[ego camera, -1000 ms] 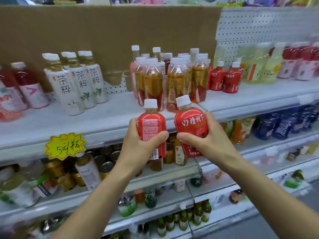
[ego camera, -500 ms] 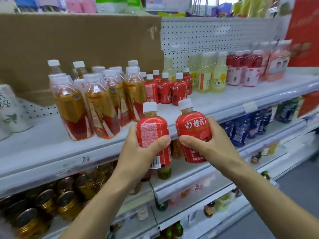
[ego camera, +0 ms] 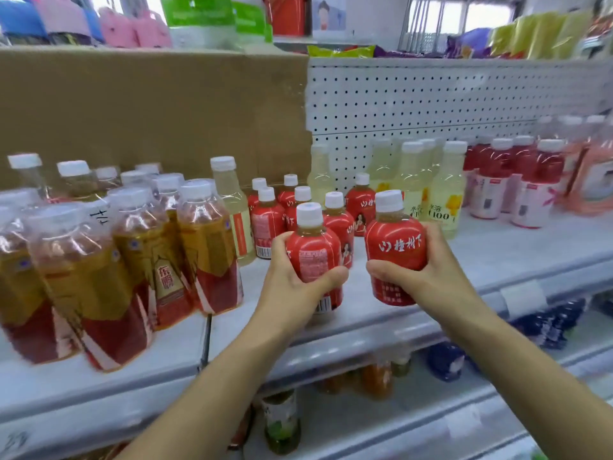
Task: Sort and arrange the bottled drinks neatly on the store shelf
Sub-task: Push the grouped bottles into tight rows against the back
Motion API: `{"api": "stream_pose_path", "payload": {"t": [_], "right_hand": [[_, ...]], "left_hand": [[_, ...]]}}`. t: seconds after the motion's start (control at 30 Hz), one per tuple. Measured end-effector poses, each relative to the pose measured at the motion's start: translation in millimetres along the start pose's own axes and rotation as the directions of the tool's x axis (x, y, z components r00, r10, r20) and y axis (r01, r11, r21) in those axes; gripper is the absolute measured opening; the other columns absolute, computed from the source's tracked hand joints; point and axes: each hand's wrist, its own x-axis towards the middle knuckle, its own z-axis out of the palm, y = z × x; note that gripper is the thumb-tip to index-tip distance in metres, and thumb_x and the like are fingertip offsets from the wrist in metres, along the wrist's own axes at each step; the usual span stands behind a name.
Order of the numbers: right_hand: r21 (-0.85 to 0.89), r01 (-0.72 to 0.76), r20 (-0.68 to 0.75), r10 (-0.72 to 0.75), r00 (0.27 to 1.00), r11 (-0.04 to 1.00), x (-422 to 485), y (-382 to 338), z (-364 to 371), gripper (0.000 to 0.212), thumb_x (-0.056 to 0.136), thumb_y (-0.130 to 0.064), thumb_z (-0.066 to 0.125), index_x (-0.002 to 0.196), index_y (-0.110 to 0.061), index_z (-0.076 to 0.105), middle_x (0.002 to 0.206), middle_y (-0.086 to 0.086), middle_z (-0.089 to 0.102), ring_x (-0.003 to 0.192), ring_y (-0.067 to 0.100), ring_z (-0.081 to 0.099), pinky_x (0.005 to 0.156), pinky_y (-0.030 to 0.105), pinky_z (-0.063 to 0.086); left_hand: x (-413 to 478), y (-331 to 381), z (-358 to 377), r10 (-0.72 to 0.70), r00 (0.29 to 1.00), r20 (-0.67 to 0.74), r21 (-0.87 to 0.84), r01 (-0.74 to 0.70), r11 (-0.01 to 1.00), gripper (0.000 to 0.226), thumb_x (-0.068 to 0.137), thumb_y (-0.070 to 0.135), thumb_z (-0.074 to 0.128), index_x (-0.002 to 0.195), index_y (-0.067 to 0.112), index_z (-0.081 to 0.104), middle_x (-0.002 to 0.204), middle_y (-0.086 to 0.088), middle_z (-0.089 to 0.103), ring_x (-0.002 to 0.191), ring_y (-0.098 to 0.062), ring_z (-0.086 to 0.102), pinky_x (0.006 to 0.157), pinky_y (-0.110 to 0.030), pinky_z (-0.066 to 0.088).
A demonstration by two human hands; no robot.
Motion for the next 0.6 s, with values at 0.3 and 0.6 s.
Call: {"api": "stream_pose_path", "payload": {"t": [0.3, 0.6], "right_hand": [[0.03, -0.069, 0.236, 0.06, 0.97, 0.997, 91.0, 52.8, 8.1, 0.083, 0.062, -0.016, 0.091, 0.125, -0.027, 0.038, 0.114, -0.001, 0.062, 0.1, 0.011, 0.065, 0.085, 0.034, 0.055], [-0.013, -0.021, 0.489, 0.025, 0.872, 1.0, 153.8, 62.1, -9.1, 0.087, 0.065, -0.047, 0.084, 0.134, -0.034, 0.032, 0.124, -0.01, 0.056, 0.108, 0.002, 0.058, 0.089, 0.025, 0.05]], "left_hand": [[54.3, -29.7, 27.8, -0.067, 0.991, -0.119, 0.101, 0.08, 0.992, 0.092, 0.068, 0.036, 0.089, 0.137, 0.042, 0.028, 0.133, 0.008, 0.049, 0.118, -0.006, 0.057, 0.102, -0.035, 0.049], [82.8, -15.5, 43.5, -0.037, 0.957, -0.288, 0.292, 0.125, 0.948, 0.104, 0.063, 0.058, 0.084, 0.143, 0.039, 0.022, 0.139, 0.018, 0.021, 0.136, -0.013, 0.033, 0.113, -0.042, 0.039]]}}
